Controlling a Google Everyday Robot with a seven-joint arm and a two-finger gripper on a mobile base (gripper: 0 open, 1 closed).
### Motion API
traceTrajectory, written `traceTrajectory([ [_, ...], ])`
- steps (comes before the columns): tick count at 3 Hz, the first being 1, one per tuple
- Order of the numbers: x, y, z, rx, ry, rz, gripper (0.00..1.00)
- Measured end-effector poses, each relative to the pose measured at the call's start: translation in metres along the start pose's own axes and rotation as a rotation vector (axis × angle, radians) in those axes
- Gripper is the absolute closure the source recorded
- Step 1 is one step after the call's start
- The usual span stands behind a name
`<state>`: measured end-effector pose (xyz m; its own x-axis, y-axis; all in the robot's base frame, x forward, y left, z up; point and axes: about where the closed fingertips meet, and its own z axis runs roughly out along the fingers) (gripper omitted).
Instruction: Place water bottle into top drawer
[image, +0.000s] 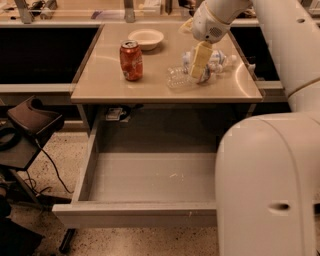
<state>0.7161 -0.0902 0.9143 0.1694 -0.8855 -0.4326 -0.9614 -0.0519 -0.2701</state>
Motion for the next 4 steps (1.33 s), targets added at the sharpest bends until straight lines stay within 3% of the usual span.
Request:
traceTrajectory([
  [1,0.011,-0.006,0.029,-0.055,-0.048,0.011,0.00],
  [2,0.038,-0.005,0.059,-0.093,-0.090,0.082,0.00],
  [3,0.066,-0.001,0.077,-0.112,-0.110,0.160,0.00],
  [4,0.063,-0.012,0.083,-0.078,-0.120,0.160,0.00],
])
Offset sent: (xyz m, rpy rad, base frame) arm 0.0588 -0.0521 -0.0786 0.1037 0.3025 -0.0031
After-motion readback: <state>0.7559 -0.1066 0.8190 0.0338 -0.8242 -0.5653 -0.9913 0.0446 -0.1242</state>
